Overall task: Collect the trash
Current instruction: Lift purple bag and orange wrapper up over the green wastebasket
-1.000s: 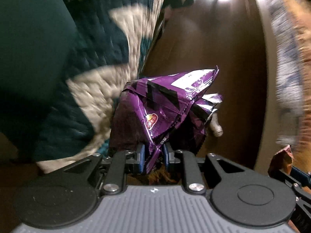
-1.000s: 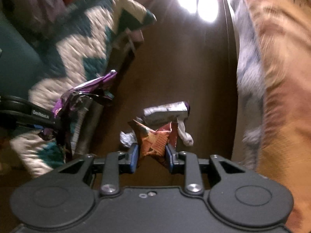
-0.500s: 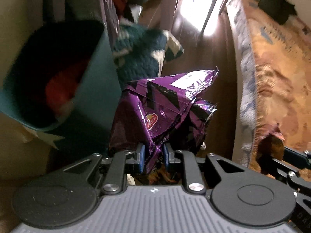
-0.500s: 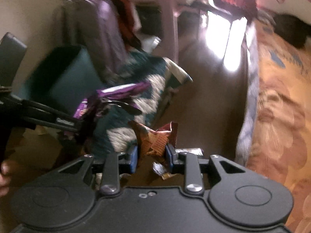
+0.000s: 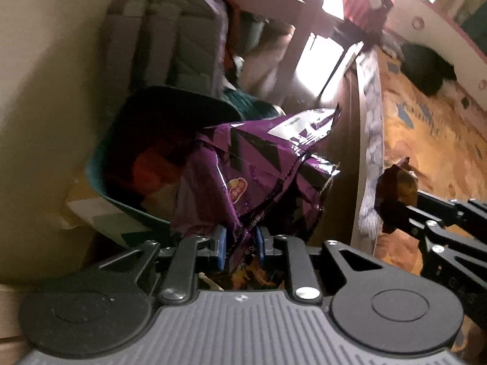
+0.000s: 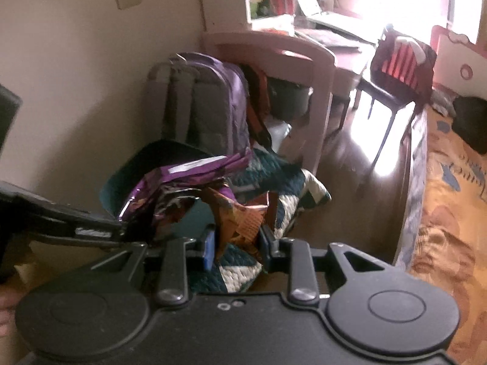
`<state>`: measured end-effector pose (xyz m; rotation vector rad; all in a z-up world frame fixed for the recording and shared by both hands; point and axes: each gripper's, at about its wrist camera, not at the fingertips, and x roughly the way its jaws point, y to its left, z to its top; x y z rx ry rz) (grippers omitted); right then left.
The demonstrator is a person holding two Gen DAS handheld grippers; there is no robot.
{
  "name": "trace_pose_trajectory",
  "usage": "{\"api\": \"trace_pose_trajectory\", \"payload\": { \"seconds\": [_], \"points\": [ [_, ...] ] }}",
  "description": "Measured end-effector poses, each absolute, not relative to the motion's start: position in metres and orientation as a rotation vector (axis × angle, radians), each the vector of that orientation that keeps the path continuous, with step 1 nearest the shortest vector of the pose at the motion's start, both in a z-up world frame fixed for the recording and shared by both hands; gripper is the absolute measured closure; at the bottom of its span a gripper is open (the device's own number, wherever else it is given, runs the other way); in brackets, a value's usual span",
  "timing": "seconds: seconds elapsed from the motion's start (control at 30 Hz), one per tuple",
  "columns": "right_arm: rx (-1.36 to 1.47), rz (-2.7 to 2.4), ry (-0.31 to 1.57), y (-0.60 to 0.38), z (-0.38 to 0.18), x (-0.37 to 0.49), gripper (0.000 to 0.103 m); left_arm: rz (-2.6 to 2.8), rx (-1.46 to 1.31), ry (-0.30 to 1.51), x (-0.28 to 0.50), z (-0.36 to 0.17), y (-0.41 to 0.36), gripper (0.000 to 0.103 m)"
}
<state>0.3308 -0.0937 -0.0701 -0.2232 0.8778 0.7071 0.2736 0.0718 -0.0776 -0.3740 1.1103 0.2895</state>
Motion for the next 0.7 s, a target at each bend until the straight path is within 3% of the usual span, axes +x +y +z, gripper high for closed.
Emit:
{"api": "trace_pose_trajectory", "payload": {
  "seconds": [0.23,0.7],
  "points": [
    [-0.270,0.764,0.864,-0.030,-0.065,0.338,0.074,0.340,-0.401,1.096,0.279,-0.068,0.135,0.085],
    [-0.387,0.785,1.010,0.082,-0.129,0.367,0.074,0.305,-0.416,1.231,0.345,-0.130,0.221,0.085]
  ]
}}
